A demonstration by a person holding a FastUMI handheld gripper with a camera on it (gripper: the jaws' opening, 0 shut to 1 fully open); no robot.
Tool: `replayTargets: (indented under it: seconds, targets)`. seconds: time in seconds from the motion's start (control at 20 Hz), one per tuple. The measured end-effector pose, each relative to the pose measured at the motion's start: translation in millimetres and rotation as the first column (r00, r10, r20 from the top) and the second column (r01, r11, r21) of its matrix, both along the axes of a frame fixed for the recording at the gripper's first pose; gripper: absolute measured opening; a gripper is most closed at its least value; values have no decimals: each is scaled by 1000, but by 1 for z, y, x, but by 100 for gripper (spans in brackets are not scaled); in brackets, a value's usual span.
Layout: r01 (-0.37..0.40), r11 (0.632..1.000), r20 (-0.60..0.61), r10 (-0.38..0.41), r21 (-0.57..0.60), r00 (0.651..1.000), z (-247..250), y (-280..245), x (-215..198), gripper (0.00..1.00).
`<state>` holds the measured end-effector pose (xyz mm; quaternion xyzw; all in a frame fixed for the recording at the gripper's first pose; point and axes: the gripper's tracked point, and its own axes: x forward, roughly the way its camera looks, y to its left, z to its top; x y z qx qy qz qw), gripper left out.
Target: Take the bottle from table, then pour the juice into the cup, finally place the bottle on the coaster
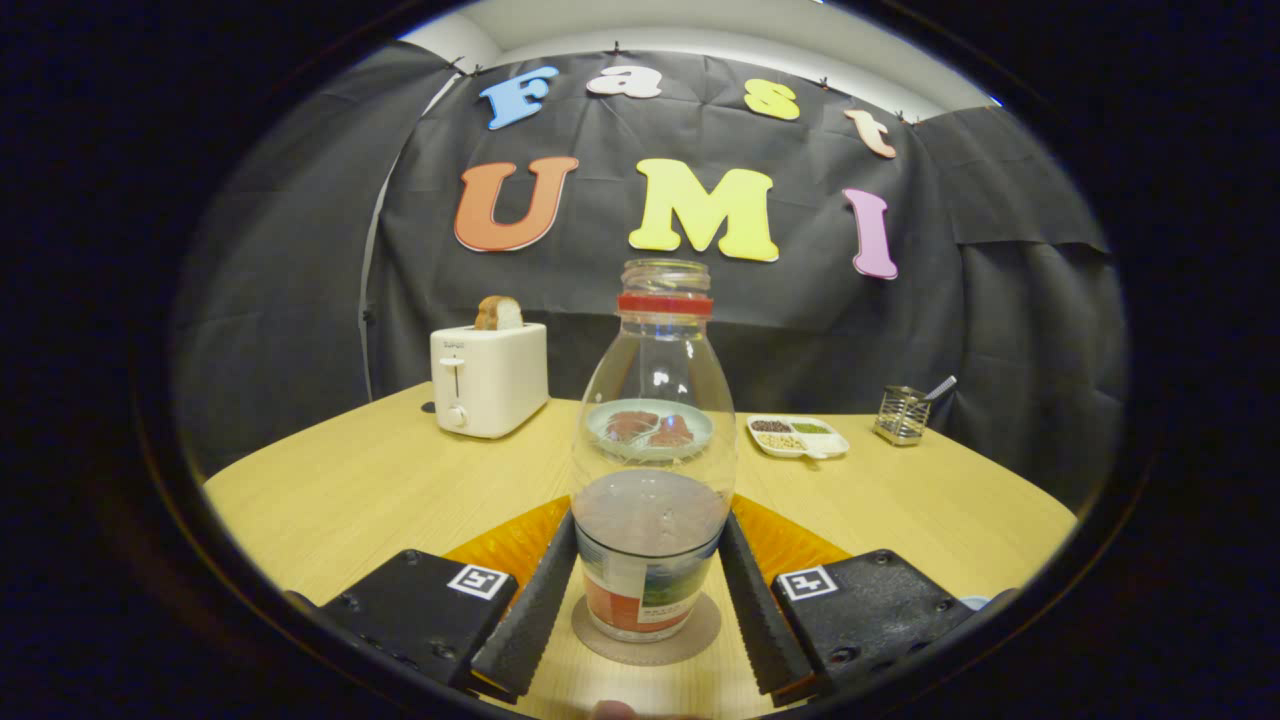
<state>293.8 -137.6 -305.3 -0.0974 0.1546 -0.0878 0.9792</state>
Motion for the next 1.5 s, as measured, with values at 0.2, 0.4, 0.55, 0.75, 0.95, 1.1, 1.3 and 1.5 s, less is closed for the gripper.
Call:
replayTargets:
  seconds: [0.2,0.4,0.55,0.75,0.95,1.1,1.3,1.5]
  targets:
    - [-46,999,-18,46,-14,999,3,9,-2,99]
    - [-38,998,6,38,-57,999,21,5,-8,100]
    - [-27,999,12,28,-42,1000,35,10,-19,100]
    - [-27,999,34,28,-31,999,70,26,-41,100]
    - [-46,999,86,46,-3,995,125,49,-68,100]
    - [-46,998,116,49,-33,992,172,64,-92,100]
    - [-58,998,146,63,-35,987,226,88,-124,100]
    - [-89,994,238,73,58,969,282,109,-155,100]
